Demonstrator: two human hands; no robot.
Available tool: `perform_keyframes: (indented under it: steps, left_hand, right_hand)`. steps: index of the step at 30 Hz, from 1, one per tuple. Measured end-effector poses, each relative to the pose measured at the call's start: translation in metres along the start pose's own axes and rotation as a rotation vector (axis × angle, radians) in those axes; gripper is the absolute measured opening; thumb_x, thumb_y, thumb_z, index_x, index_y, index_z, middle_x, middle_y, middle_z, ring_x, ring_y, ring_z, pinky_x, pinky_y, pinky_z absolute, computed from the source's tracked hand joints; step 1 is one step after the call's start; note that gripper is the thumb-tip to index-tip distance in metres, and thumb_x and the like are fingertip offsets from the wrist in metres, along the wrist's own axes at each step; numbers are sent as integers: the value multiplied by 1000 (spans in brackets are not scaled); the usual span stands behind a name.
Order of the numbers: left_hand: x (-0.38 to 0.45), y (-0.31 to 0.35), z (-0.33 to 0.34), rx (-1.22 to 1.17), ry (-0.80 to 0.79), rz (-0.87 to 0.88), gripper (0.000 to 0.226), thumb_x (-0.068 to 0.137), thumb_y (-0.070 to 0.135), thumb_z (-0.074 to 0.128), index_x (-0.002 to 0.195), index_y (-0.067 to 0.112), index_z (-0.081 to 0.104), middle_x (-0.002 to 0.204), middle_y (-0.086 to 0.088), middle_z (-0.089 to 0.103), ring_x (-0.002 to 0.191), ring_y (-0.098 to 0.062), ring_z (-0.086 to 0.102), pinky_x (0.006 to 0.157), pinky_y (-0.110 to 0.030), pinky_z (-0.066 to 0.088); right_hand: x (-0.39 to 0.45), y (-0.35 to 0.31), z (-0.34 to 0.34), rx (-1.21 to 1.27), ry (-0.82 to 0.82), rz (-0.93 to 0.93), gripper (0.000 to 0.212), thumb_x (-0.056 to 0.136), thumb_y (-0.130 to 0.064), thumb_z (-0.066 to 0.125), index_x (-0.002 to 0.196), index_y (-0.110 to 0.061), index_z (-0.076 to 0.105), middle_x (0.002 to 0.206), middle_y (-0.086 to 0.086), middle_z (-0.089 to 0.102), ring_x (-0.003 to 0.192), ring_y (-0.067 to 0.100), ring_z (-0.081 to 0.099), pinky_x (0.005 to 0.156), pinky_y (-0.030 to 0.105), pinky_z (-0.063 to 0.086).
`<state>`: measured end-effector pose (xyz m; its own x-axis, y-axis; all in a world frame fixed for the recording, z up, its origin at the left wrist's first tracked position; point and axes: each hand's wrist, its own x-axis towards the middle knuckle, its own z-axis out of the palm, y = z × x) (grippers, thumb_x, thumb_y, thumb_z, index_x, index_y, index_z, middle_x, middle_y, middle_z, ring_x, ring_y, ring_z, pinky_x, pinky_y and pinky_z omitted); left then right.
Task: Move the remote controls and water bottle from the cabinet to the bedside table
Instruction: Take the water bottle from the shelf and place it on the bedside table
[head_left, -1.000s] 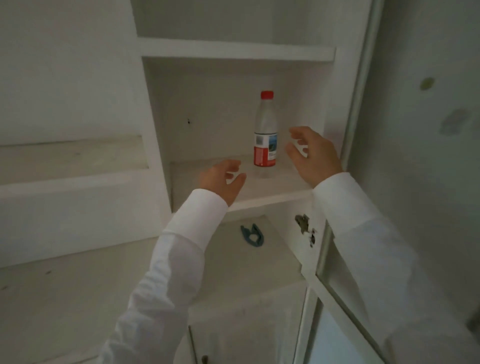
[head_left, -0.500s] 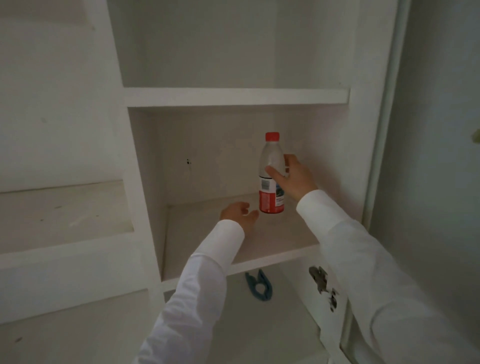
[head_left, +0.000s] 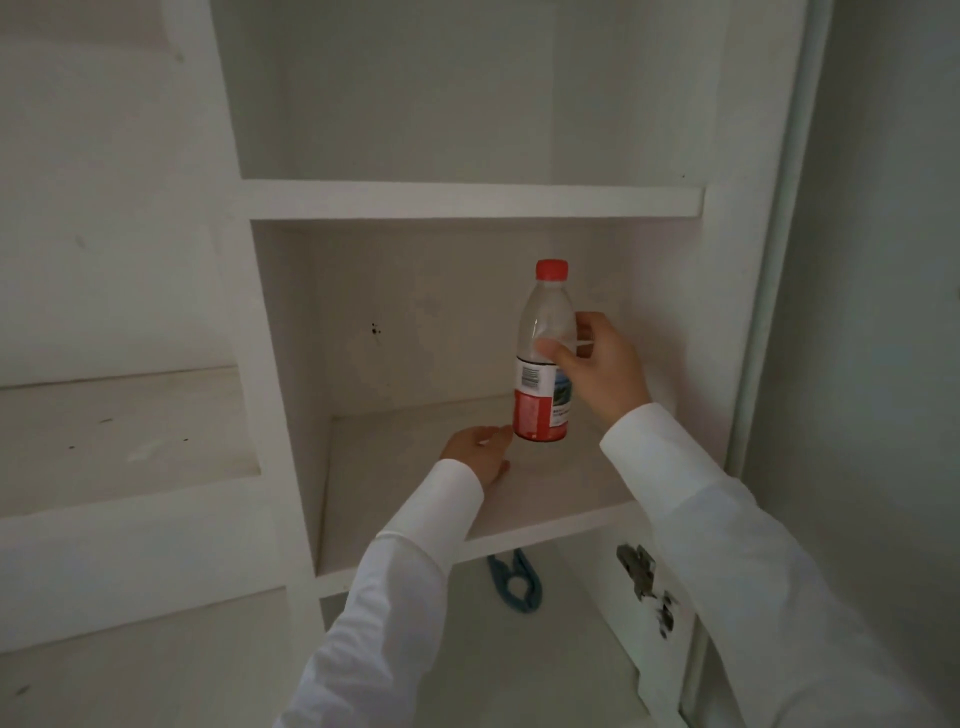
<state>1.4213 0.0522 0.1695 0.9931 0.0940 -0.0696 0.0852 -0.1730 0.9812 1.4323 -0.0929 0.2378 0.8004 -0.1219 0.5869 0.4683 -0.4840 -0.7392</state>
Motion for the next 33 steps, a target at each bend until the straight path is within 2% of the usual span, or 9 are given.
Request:
perform_keyframes:
  steps: [4, 8, 10, 14, 16, 19, 24, 28, 33]
  left_hand:
    - [-19, 2, -5, -134, -64, -35, 54, 91, 44, 52, 131, 8, 48, 109, -8, 62, 80, -22, 71, 65, -23, 56]
    - [-40, -11, -14, -163, -88, 10, 48, 91, 42, 53, 118, 4, 61, 103, -13, 72, 90, -23, 71, 90, -34, 53]
    - [-49, -19, -19, -205, -94, 11, 45, 90, 38, 55, 115, 1, 62, 103, -15, 72, 94, -26, 70, 94, -39, 51]
    - [-81, -26, -30, -379, -100, -2, 33, 91, 25, 56, 109, -3, 62, 106, -22, 68, 93, -29, 69, 81, -33, 57]
    - [-96, -31, -37, -375, -78, 9, 31, 90, 25, 58, 107, 0, 62, 105, -19, 69, 92, -27, 70, 81, -33, 57]
    - [-117, -41, -48, -413, -57, 34, 33, 90, 24, 58, 111, -1, 62, 103, -18, 71, 89, -25, 71, 79, -31, 58]
    - [-159, -69, -65, -486, -7, 21, 30, 88, 19, 58, 111, -1, 62, 104, -18, 70, 91, -27, 70, 81, -33, 57]
    - [-197, -96, -73, -576, 38, -21, 22, 90, 13, 56, 102, -4, 64, 96, -20, 70, 82, -24, 70, 75, -28, 59]
    - [-238, -138, -80, -626, 120, -77, 25, 89, 13, 57, 105, -5, 63, 95, -22, 71, 83, -26, 71, 78, -31, 58]
  right_hand:
    - [-13, -17, -8, 93, 2, -18, 49, 80, -36, 69, 121, -14, 54, 114, -1, 62, 93, 11, 59, 76, 20, 47]
    - [-30, -28, -12, 87, -47, -42, 51, 81, -37, 68, 123, -14, 52, 117, -1, 62, 97, 14, 60, 79, 21, 47]
    - [-41, -33, -12, 82, -79, -55, 48, 81, -35, 69, 121, -13, 53, 115, 1, 63, 95, 14, 61, 75, 18, 46]
    - [-63, -44, -12, 92, -119, -62, 48, 81, -37, 69, 118, -11, 52, 115, 5, 64, 96, 18, 63, 79, 25, 50]
    - [-75, -51, -14, 91, -132, -75, 51, 81, -39, 68, 120, -12, 51, 115, 3, 62, 97, 18, 62, 83, 29, 51]
    - [-97, -66, -16, 115, -154, -105, 51, 80, -38, 68, 121, -15, 49, 108, -7, 56, 94, 12, 59, 80, 23, 47]
    - [-139, -79, -10, 155, -208, -138, 43, 74, -41, 73, 107, -28, 47, 94, -21, 58, 87, -2, 60, 77, 14, 47]
    - [-175, -77, 1, 187, -267, -107, 54, 71, -44, 74, 114, -19, 55, 105, -9, 66, 91, 4, 65, 77, 17, 50]
    - [-219, -71, 14, 216, -366, -51, 61, 67, -47, 76, 117, -16, 56, 110, -4, 69, 94, 8, 67, 82, 24, 54]
